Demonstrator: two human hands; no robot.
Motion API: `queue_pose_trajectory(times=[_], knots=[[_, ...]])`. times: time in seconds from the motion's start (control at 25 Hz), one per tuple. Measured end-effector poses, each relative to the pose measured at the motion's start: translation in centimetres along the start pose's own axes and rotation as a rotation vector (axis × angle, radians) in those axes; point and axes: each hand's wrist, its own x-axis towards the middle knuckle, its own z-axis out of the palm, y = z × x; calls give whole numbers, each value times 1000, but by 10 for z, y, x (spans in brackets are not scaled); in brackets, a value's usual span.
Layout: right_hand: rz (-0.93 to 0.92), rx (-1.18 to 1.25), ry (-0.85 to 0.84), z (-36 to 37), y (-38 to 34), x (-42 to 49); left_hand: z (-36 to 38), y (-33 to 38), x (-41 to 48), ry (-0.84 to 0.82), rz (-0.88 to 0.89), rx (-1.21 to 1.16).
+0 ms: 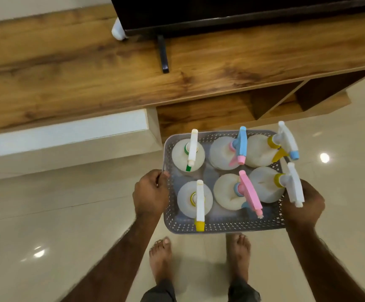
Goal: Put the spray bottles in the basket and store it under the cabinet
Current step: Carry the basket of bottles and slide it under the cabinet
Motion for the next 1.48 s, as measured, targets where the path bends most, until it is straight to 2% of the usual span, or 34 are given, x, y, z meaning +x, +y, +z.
queue_pose_trajectory(times=[0.32,0.56,0.84,1.16,1.36,1.48], knots=[[2,13,-33,95,76,79,100,-29,96,73,26,77],[-49,20,-12,157,96,137,150,-29,158,186,117,108],[38,35,48,219,116,190,182,-30,220,303,173,118],[-74,80,52,261,102,253,199,-22,282,424,253,87],[-64,118,26,284,81,283,200,-5,314,427,52,-61],[24,116,-6,295,66,293,197,-5,336,433,40,-78]])
